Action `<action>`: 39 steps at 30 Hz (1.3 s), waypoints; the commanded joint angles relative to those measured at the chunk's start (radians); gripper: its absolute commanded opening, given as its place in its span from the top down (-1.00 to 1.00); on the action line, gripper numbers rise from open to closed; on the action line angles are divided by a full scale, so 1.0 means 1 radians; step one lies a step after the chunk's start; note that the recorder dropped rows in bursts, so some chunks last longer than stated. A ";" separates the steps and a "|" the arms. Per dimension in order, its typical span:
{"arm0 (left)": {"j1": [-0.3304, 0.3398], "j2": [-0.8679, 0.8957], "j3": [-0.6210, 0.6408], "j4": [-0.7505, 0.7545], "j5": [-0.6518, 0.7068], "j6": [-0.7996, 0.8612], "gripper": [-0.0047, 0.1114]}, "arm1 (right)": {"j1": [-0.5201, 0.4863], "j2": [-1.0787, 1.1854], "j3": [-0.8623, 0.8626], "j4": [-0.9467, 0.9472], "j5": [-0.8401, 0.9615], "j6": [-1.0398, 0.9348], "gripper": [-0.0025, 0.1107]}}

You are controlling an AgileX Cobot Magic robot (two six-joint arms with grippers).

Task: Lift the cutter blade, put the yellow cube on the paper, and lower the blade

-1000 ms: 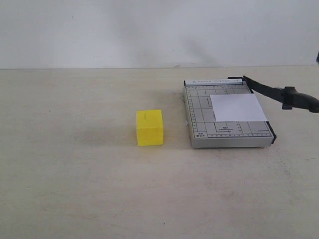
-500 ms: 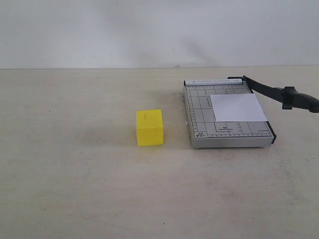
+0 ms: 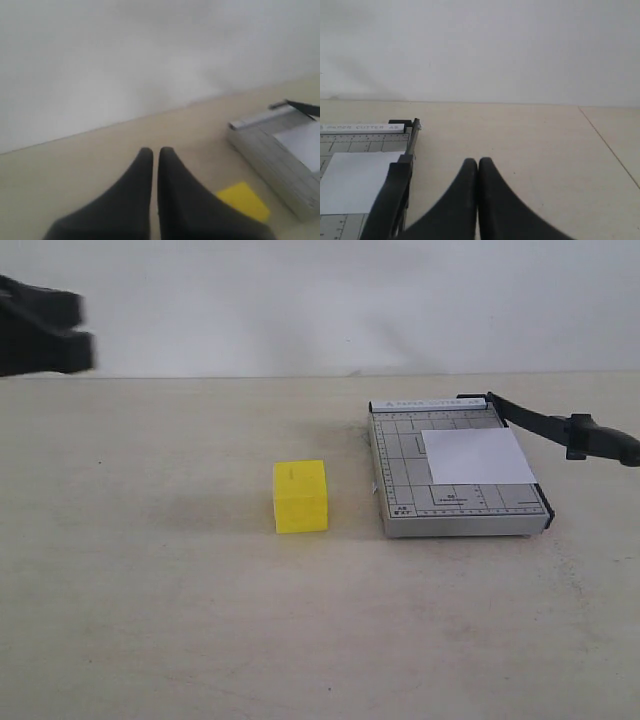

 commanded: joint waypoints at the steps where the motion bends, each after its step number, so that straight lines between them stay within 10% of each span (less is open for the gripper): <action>1: -0.220 0.241 -0.161 0.021 0.007 0.004 0.84 | -0.001 -0.006 0.020 0.143 -0.046 -0.117 0.96; 14: -0.432 0.851 -0.702 -0.017 0.110 0.004 0.84 | -0.001 -0.006 0.020 0.300 -0.183 -0.214 0.96; 22: -0.446 1.086 -0.873 -0.037 -0.071 -0.008 0.84 | -0.001 -0.006 0.020 0.391 -0.100 -0.316 0.96; 39: -0.443 1.238 -1.037 -0.034 0.169 0.079 0.84 | -0.001 -0.006 0.020 0.391 -0.003 -0.310 0.96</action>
